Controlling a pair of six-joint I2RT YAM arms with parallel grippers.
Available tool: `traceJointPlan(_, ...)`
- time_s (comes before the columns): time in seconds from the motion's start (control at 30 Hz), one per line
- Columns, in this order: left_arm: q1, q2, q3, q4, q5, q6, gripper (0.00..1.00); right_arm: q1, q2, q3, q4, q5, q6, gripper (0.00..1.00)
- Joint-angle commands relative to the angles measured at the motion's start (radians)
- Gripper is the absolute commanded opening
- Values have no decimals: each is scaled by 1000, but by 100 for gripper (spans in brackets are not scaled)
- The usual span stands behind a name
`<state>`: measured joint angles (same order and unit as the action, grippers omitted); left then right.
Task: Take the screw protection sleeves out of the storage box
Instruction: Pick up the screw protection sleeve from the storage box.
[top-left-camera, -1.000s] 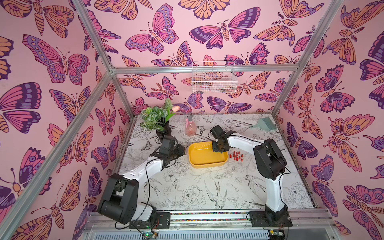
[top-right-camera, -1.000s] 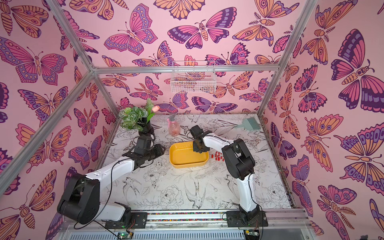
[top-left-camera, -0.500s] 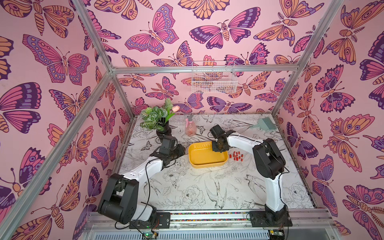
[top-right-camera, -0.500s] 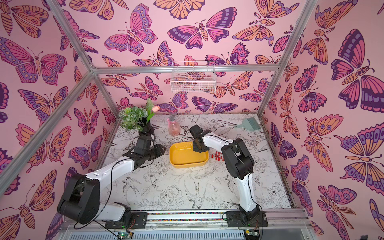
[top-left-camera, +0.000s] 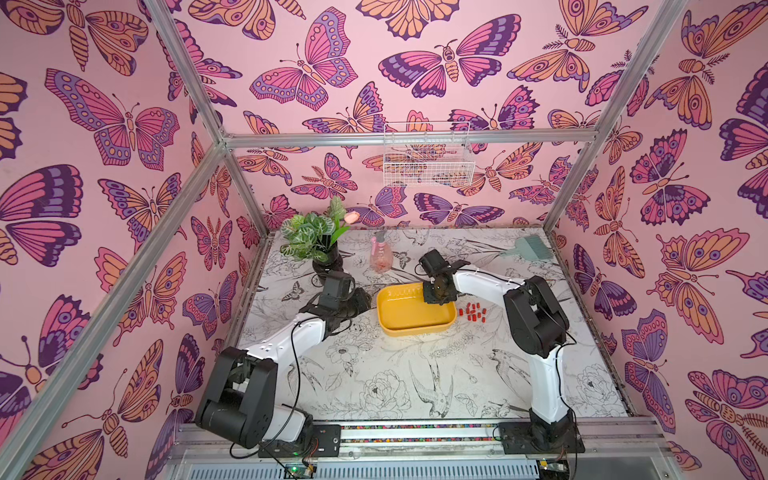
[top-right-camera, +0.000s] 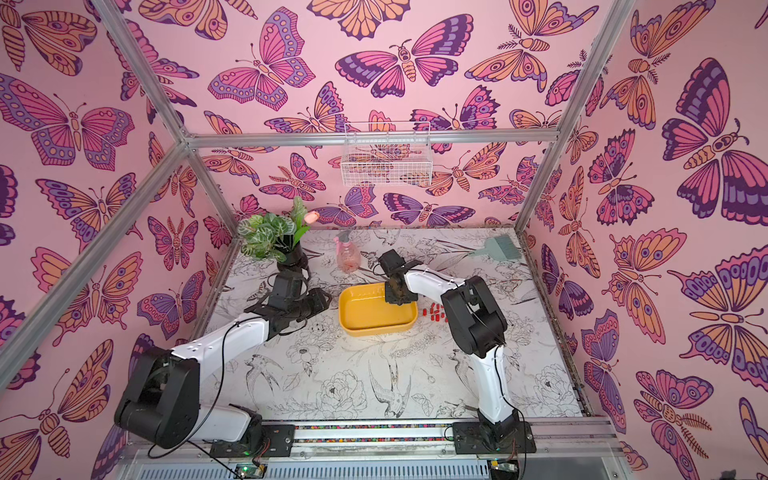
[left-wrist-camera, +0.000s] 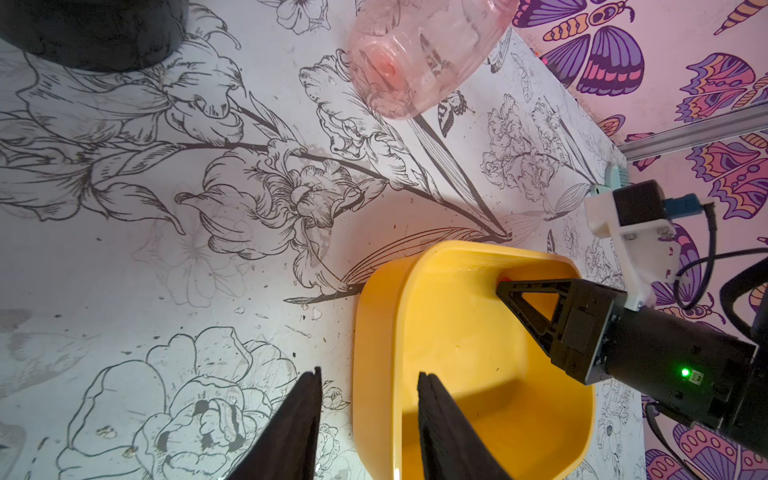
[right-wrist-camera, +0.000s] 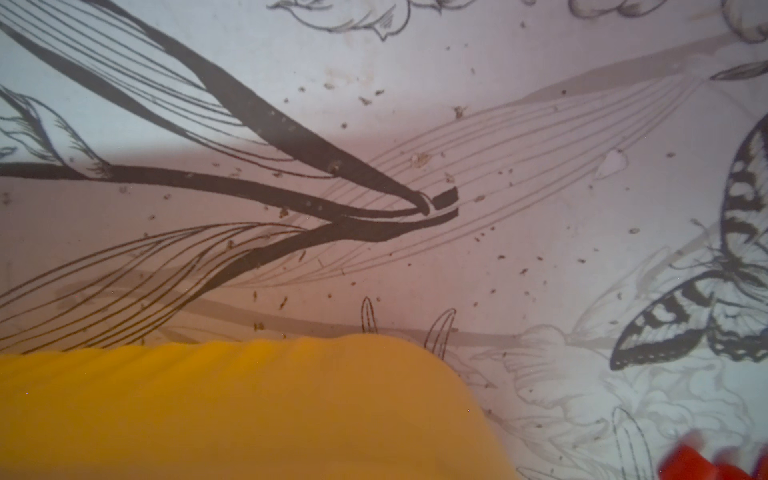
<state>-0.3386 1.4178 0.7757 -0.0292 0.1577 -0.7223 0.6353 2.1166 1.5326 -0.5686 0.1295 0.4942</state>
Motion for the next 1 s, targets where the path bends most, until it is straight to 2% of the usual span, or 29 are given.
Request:
traceJointPlan(0.0,9,12,17,8,5,10,43,3,13,16,-4,-15,7,20)
traceJointPlan(0.4,9,23,23,7,15,11,44,3,-115,-104,133,-71,-21,16)
traceJointPlan(0.6,9,72,51,5,68,18,44,8,-169,-137,154,-88,-31,13)
traceJointPlan(0.97,9,176,117,-13,162,32,44,24,-368,-241,187,-87,-37,12)
